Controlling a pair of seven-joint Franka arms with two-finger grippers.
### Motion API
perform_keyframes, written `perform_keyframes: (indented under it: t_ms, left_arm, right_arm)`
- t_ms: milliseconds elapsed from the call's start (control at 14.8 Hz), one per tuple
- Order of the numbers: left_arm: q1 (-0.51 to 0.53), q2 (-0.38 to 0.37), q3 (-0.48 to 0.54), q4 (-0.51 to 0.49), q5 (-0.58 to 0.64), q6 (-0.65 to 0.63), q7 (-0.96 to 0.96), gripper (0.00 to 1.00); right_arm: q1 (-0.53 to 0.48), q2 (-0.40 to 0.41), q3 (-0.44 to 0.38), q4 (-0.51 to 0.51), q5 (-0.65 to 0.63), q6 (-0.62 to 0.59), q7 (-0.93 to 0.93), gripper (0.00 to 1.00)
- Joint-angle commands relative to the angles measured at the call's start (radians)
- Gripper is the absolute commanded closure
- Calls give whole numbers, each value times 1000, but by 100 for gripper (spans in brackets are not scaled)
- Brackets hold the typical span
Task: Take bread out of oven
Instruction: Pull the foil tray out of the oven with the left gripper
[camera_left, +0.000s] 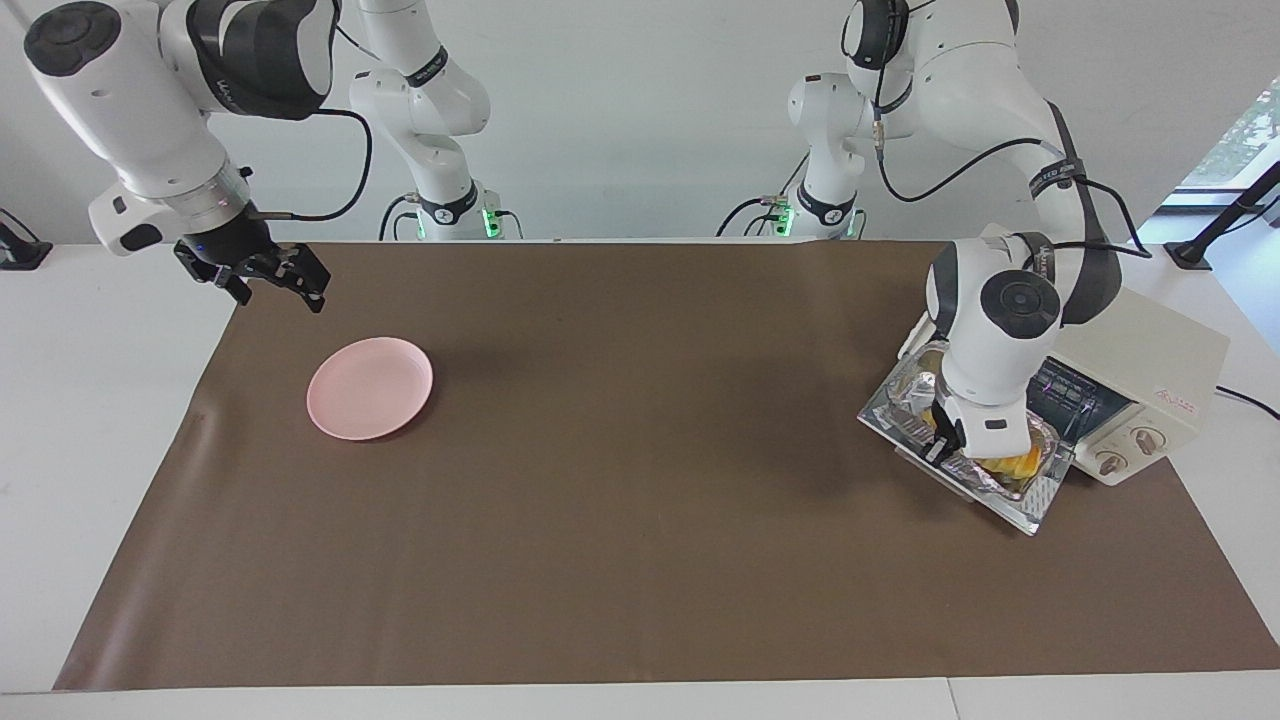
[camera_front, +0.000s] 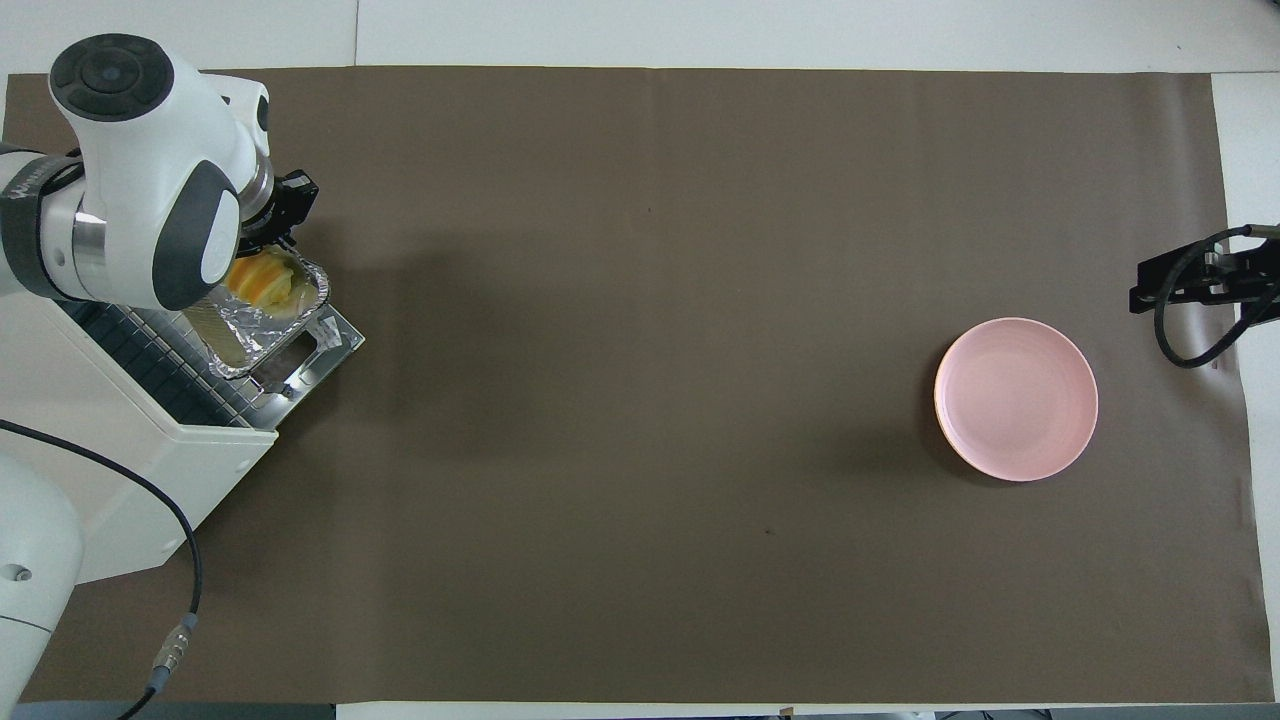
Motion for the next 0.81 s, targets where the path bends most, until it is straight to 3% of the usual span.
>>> perform_keyframes:
  t_ms: [0, 746]
  left_arm:
    - [-4, -9, -75, 13, -31, 7, -42, 100]
    - [-93, 8, -219, 17, -15, 101, -107, 100]
  right_arm:
    - [-11, -25, 9, -27, 17, 5, 8, 0]
    - [-11, -25, 9, -27, 17, 5, 8, 0]
